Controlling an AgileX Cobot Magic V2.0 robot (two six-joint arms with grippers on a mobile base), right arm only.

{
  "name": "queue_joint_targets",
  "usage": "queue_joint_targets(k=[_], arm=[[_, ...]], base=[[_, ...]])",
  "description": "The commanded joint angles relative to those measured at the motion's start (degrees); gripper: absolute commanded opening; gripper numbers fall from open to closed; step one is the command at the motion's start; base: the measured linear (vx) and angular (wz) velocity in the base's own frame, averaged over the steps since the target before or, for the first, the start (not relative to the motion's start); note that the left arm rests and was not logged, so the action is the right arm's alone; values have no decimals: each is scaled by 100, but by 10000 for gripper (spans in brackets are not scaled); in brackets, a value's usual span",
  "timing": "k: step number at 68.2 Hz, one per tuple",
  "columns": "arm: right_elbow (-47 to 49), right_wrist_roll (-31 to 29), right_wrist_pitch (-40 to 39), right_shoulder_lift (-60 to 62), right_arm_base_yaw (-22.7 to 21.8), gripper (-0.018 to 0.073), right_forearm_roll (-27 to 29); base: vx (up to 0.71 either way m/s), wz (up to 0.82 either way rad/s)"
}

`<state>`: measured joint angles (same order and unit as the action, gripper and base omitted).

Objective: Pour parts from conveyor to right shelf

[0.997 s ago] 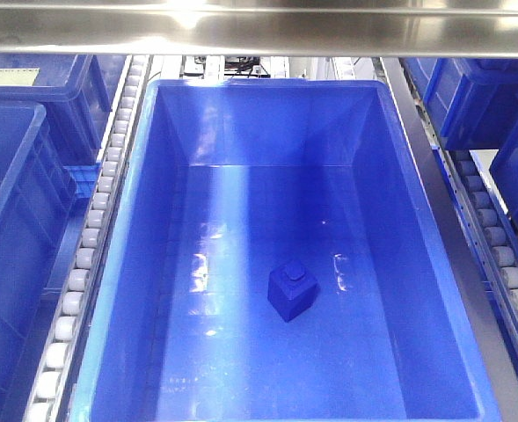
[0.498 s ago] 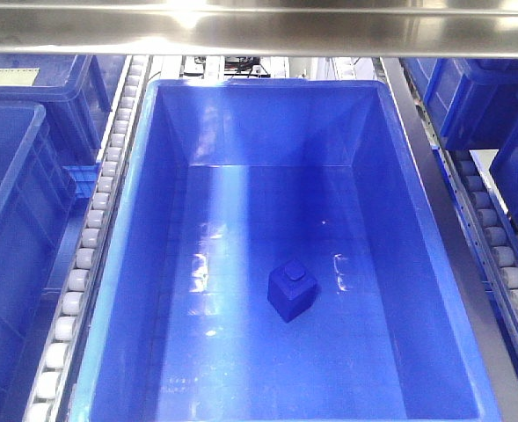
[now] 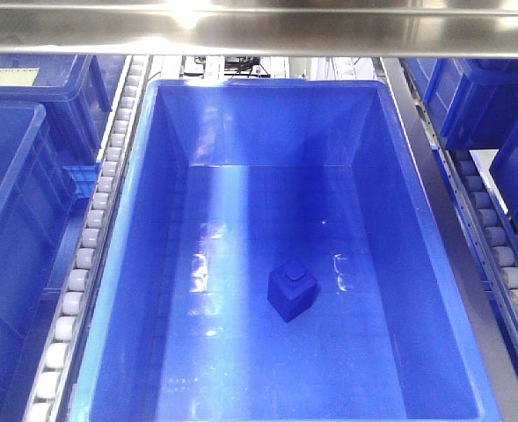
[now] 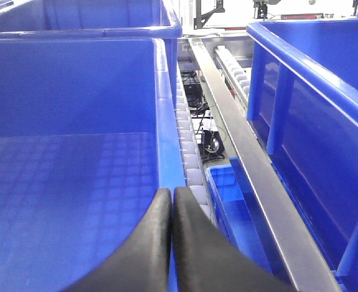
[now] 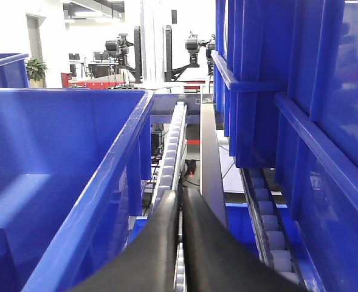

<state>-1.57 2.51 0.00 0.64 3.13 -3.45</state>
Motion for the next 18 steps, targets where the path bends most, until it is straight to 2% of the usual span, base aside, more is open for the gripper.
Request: queue_joint_targets(k=[1, 18], arm=[[-9, -41, -412, 104, -37, -11, -69], [-9, -41, -412, 104, -37, -11, -69]], base=[[0, 0], [0, 0]])
